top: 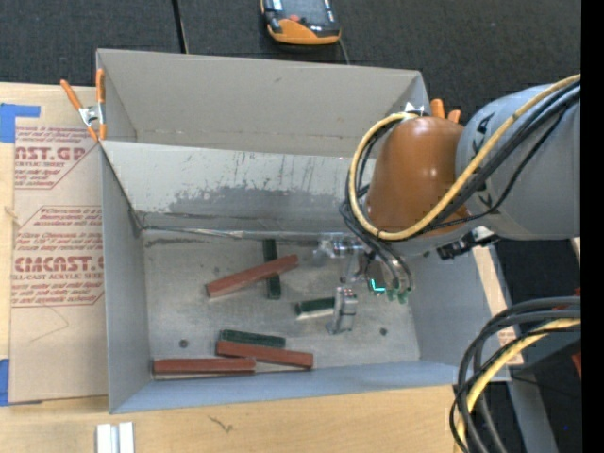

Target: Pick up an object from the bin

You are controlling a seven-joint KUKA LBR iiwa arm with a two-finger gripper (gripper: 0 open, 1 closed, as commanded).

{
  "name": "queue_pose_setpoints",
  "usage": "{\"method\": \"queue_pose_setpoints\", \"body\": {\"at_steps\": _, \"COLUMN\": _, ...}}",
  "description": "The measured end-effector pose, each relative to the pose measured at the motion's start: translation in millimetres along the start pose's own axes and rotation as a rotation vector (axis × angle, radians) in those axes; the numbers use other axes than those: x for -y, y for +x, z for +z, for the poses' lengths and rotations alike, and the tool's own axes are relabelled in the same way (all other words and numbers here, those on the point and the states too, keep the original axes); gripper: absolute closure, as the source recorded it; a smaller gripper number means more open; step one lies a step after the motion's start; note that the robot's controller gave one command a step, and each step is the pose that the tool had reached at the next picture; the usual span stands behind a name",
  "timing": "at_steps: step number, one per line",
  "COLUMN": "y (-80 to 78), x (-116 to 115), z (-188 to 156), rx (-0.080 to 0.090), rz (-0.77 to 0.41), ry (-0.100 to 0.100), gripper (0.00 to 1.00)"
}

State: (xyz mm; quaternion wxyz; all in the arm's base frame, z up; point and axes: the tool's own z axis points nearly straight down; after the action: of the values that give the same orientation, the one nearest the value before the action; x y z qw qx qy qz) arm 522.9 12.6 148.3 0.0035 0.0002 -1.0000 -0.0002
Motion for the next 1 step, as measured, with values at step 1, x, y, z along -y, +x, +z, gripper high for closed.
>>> {"method": "queue_pose_setpoints", "body": {"at_steps": 1, "y": -2.0, "x": -0.1, "z": -3.9, "rx": 0.008, "rz": 0.000, "ry": 0.000, "gripper": 0.00}}
